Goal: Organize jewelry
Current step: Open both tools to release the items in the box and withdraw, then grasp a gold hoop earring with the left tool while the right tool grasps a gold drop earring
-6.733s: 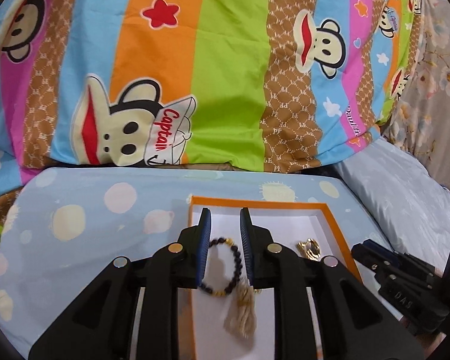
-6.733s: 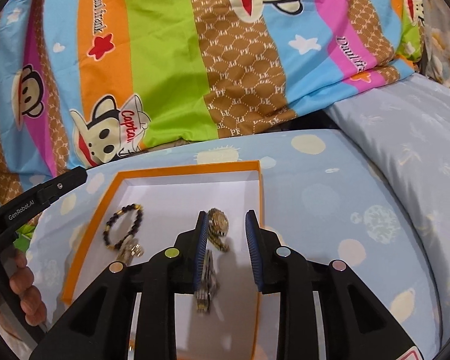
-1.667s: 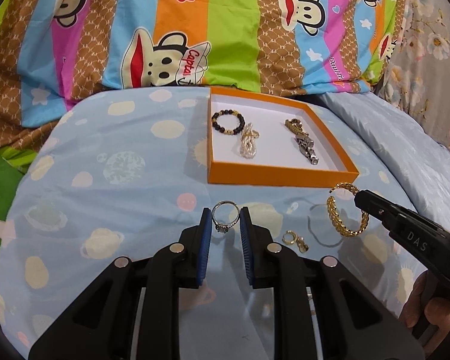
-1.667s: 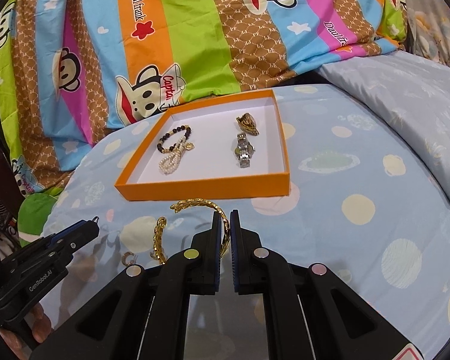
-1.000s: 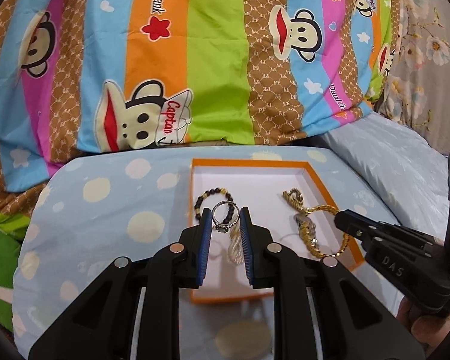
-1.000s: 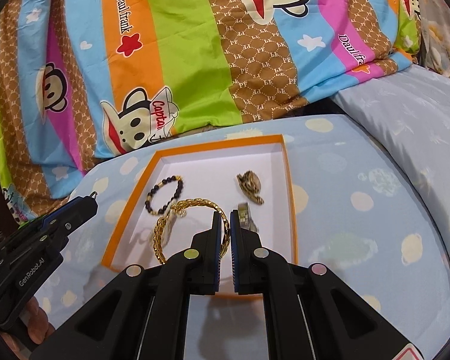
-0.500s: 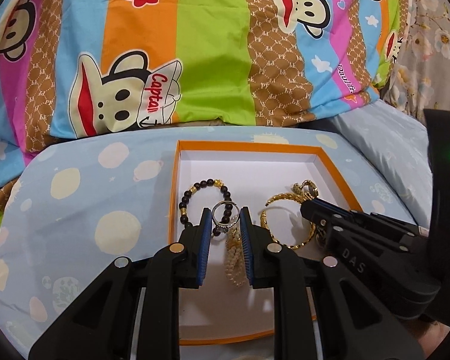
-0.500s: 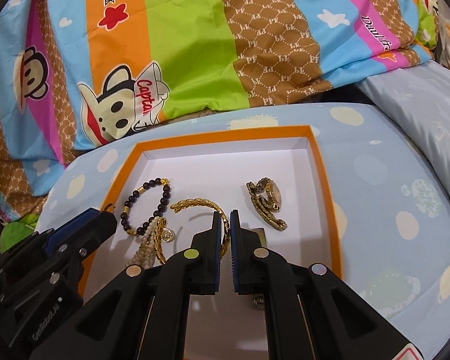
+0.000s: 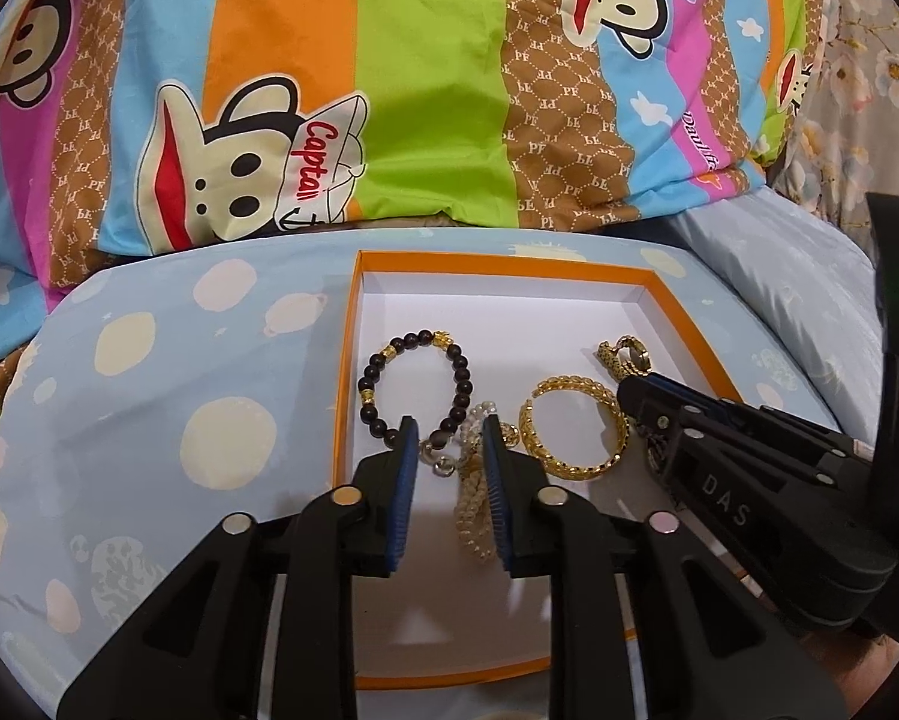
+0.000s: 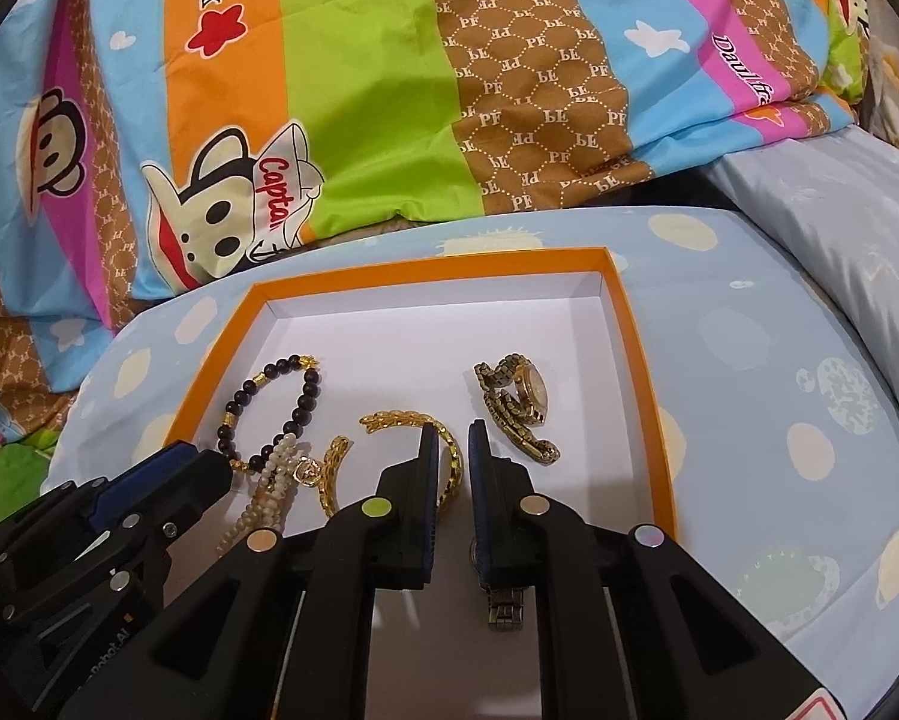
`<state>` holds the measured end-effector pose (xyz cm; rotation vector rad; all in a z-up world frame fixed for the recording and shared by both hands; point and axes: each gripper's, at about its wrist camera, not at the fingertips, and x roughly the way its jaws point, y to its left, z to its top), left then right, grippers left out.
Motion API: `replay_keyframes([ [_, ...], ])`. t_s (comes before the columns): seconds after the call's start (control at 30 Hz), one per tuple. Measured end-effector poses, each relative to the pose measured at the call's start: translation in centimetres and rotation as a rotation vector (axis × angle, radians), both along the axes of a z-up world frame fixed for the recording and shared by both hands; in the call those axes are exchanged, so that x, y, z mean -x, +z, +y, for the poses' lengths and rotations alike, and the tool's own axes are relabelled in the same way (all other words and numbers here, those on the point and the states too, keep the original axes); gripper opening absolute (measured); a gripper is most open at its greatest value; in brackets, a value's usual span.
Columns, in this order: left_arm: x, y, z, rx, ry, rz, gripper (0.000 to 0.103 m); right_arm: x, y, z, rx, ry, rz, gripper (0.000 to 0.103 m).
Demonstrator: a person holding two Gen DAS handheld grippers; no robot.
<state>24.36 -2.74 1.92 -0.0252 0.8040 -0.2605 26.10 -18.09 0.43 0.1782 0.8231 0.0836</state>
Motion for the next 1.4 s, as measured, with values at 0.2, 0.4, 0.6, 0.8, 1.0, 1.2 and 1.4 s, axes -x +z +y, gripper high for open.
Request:
replay_keyframes([
  [0.2, 0.4, 0.3, 0.0, 0.005, 0.002, -0.013, 0.037, 1.0, 0.8, -0.4, -0.007, -0.007, -0.024, 0.017],
  [0.4, 1.3, 0.9, 0.4, 0.009, 0.011, -0.022, 0.037, 3.3, 2.0, -1.1, -0.013, -0.015, -0.051, 0.021],
  [0.6, 3.5, 1.2, 1.7, 0.020, 0.031, -0.030, 0.037, 7.5, 2.9, -2.1, -0.013, -0.029, -0.083, 0.025],
  [0.8, 6.4, 0.6, 3.1, 0.029, 0.057, -0.017, 0.037, 11.3, 2.1, -2.2, -0.012, -0.023, -0.070, 0.029],
  [1.0, 9.2, 0.0, 3.7, 0.018, 0.064, -0.009, 0.037, 14.2, 0.8, -1.5, -0.022, 0.006, -0.047, 0.029],
  [1.2, 11.7, -0.9, 3.8, 0.018, 0.044, 0.025, 0.037, 16.2, -0.3, -0.9, -0.034, 0.025, -0.022, 0.029],
  [1.4, 13.7, -2.0, 2.9, 0.002, -0.009, 0.078, 0.037, 17.5, -0.8, -0.6, -0.044, 0.032, -0.010, 0.031],
])
